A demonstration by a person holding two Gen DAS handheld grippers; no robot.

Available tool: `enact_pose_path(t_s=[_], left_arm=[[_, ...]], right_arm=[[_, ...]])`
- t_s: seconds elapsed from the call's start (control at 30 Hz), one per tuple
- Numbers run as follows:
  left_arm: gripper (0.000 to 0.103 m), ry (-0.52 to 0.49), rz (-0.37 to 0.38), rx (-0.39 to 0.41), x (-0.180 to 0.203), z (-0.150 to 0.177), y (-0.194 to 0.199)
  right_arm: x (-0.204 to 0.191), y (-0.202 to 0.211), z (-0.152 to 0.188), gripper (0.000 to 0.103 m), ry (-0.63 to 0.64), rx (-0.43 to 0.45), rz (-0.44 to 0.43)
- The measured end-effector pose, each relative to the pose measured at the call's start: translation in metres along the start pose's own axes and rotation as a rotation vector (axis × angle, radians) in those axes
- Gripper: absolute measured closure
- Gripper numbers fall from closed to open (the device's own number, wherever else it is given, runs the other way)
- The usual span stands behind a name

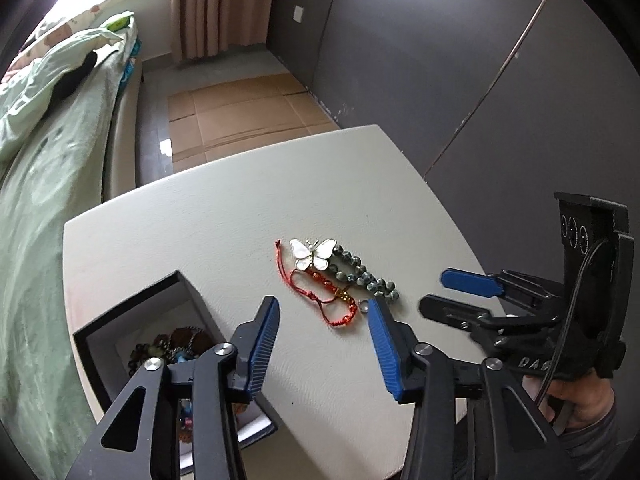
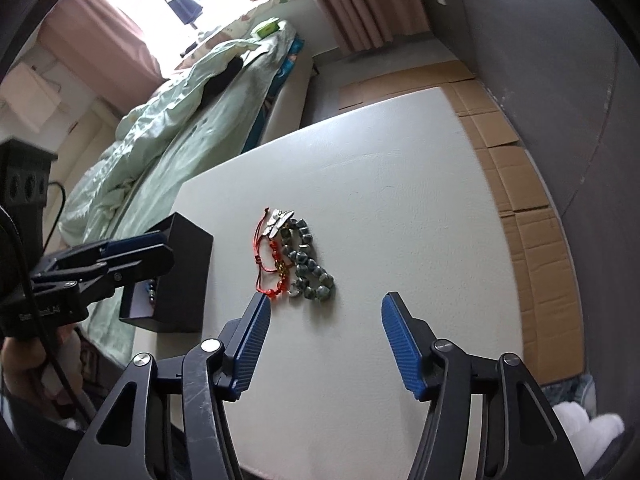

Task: Organize jewelry
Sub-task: 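Grasp the red-string butterfly bracelet with the left tool while the right tool grasps the grey bead bracelet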

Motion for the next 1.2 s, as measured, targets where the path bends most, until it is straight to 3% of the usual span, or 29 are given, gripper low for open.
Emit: enact_pose_path(t_s=[0.27,0.37,0.47,0.53,0.57,0.97,1.2], left_arm=[[0.066,0.056,-0.035,-0.032,-0.017,-0.014,-0.012],[0.066,0.073,-0.037,-0.041,-0.024,-0.017,-0.015],[0.066,0.086,-0.036,-0.053,-0.028,-0.021,-0.020],[0.066,0.091,-0.030,-0.062,-0.027,-0.023,-0.025],[0.066,0.091,-0.028,-0.065,-0.027,-0.023,-0.026],[0.065,0.099,-0.014,-0.206,-0.006,-0.015,-0.076],[0.065,0.083,-0.098,-0.209,-0.002,-0.011,-0.091]], right_arm=[[-0.024,-0.031,-0.013,0.050,0.090,-0.027,0.002],[-0.027,-0.044,-0.017,0.062,0.104,-0.038,0.013],[-0.027,-0.046,-0.019,0.083,0.126,-0.022,0.041],[-0.024,-0.047,-0.019,0.086,0.131,-0.025,0.030],[-0.023,-0.045,-0.018,0.093,0.133,-0.020,0.027],[0.014,0.001,-0.010,0.093,-0.054,0.056,-0.071],[0.023,0.025,-0.003,0.093,-0.122,0.107,-0.101]])
Point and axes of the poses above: each gripper's, at about its wrist camera, not at the fingertips, and y roughly against the way its jaws point, x to its right, z to its underside, the point moved 4 cm from there along -y, roughly the way its jaws point, and after that the axes turned 14 degrees about z, right-handed, at the moved point
